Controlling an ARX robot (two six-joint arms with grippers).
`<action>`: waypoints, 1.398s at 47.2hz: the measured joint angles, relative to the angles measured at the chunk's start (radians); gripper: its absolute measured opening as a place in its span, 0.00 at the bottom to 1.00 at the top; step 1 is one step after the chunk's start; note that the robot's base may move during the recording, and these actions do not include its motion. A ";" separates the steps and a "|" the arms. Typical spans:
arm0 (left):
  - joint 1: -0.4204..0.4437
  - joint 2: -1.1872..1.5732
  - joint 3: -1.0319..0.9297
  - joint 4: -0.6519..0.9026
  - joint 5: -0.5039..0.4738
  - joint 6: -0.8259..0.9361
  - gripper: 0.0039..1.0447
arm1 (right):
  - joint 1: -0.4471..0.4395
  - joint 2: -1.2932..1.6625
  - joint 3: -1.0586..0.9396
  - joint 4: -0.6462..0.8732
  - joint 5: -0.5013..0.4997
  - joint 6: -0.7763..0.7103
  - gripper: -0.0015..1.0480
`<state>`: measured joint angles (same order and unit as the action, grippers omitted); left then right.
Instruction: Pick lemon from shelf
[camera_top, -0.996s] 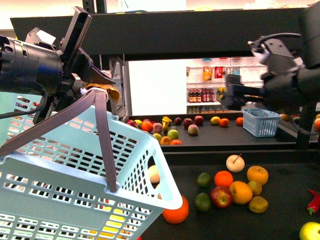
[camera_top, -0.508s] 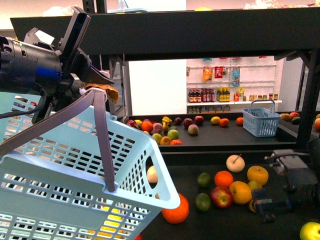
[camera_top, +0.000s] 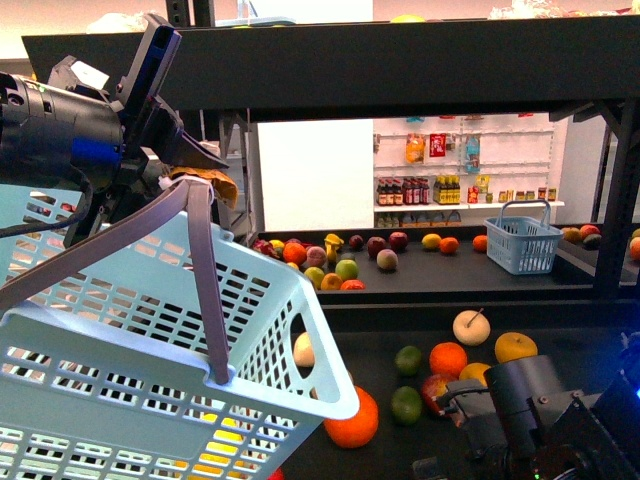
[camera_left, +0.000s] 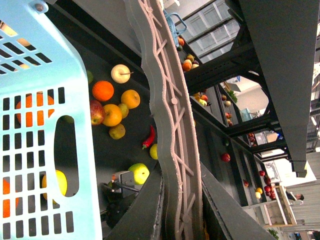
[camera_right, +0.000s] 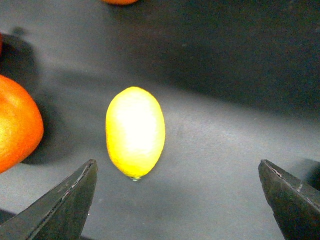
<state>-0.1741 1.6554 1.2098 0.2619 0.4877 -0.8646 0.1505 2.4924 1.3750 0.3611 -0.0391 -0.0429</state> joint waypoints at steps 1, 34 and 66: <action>0.000 0.000 0.000 0.000 0.000 0.000 0.12 | 0.007 0.015 0.013 -0.004 0.006 0.000 0.93; 0.000 0.000 0.000 0.000 0.000 0.000 0.12 | 0.081 0.203 0.209 -0.084 0.069 -0.004 0.93; 0.000 0.000 0.000 0.000 0.000 0.000 0.12 | 0.106 0.298 0.342 -0.167 0.095 0.002 0.93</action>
<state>-0.1741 1.6554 1.2098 0.2619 0.4873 -0.8646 0.2562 2.7899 1.7172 0.1936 0.0555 -0.0414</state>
